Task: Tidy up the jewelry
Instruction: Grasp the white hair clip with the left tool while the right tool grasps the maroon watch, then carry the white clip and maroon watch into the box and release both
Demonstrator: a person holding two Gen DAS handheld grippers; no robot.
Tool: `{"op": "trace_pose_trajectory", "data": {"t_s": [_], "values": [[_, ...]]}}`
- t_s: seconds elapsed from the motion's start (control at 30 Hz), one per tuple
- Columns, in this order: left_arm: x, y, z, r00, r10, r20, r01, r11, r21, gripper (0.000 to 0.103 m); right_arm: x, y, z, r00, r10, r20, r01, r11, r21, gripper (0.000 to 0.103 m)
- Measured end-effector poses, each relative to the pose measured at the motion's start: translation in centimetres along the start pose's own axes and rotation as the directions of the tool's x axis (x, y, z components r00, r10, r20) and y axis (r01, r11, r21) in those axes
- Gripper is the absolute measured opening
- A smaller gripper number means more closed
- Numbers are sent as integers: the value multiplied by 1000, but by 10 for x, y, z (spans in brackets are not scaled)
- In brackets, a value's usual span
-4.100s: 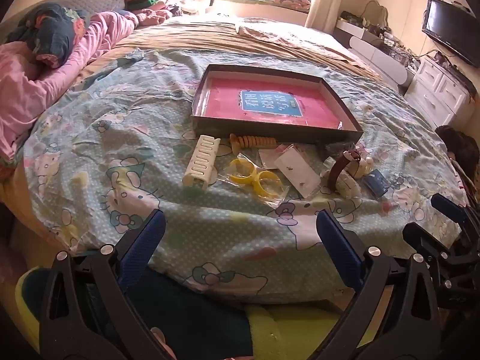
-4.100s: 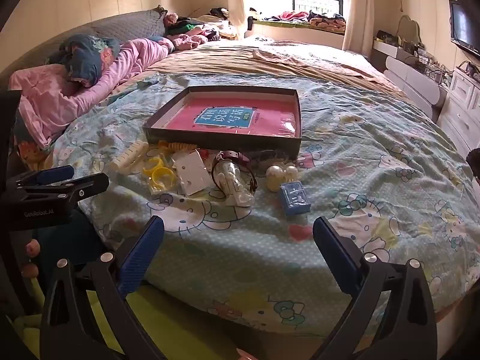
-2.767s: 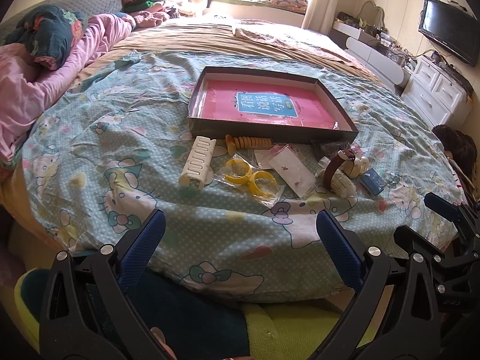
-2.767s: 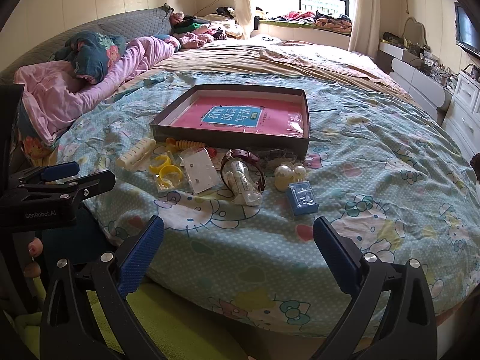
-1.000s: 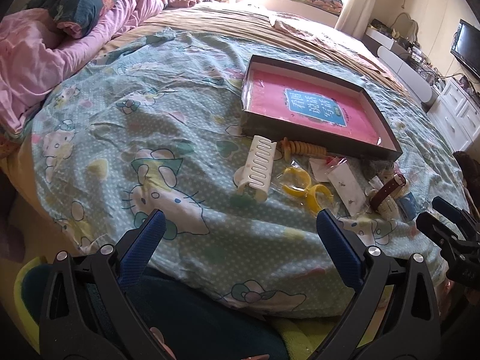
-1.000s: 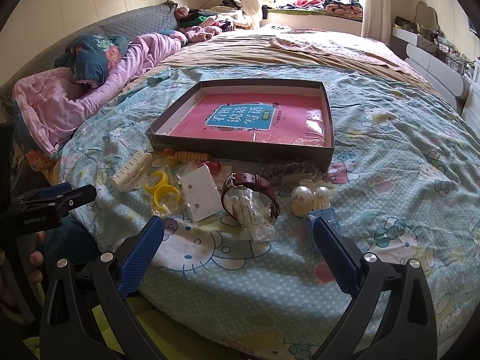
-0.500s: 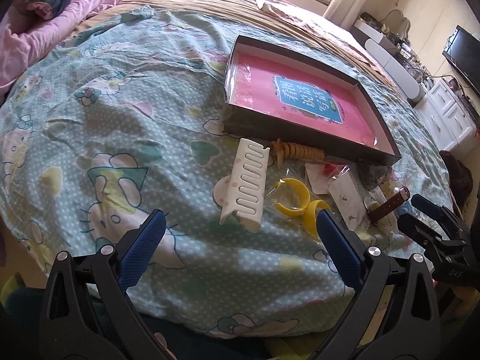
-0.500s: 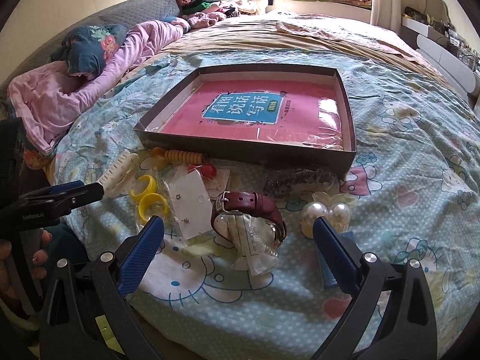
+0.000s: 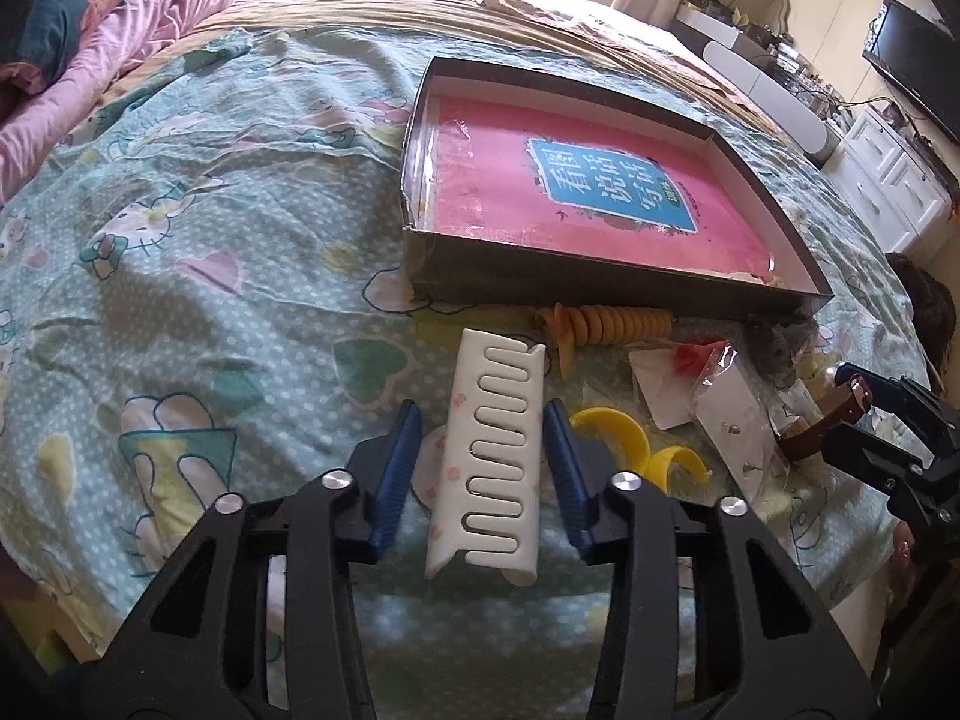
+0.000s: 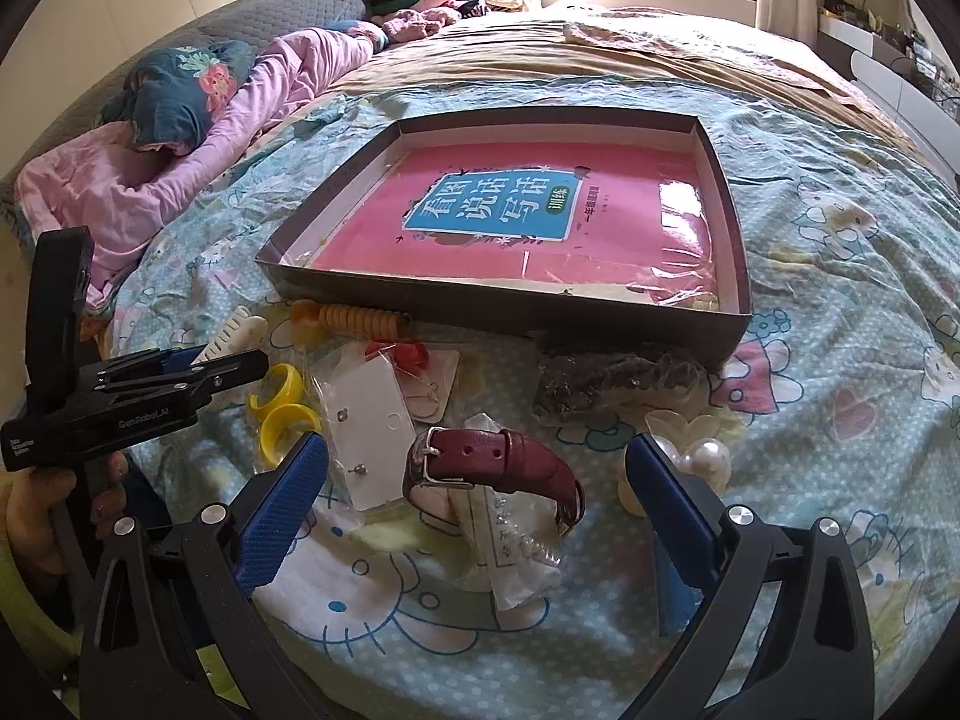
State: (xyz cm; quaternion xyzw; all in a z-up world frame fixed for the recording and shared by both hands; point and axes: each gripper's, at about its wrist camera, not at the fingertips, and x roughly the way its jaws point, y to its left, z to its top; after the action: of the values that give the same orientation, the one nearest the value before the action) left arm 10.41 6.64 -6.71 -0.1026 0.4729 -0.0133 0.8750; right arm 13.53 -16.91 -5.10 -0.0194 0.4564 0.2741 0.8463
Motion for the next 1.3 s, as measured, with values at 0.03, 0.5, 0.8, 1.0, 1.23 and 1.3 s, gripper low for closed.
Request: {"op": "trace_pose_trajectory", "data": {"t_s": [0.03, 0.5, 0.8, 1.0, 1.23, 1.3], "values": [[1, 2, 0, 1000, -5, 1, 5, 1000, -3, 22, 1, 1, 0, 1000, 0, -6, 0, 1000, -9, 98], [-17, 1, 3, 997, -32, 75, 32, 999, 9, 19, 5, -8, -3, 1000, 9, -13, -9, 1000, -6, 51], [-26, 0, 7, 994, -37, 105, 37, 999, -4, 19, -13, -27, 9, 980, 104, 169, -118, 990, 74, 50], [-31, -3, 10, 992, -38, 118, 38, 999, 3, 19, -27, -28, 7, 932, 35, 360, -39, 999, 6, 50], [-33, -11, 15, 991, -43, 124, 42, 999, 16, 19, -25, -16, 8, 909, -44, 415, 87, 993, -85, 50], [-32, -12, 15, 991, -45, 123, 43, 999, 18, 20, -24, -13, 8, 908, -81, 411, 131, 987, -97, 49]]}}
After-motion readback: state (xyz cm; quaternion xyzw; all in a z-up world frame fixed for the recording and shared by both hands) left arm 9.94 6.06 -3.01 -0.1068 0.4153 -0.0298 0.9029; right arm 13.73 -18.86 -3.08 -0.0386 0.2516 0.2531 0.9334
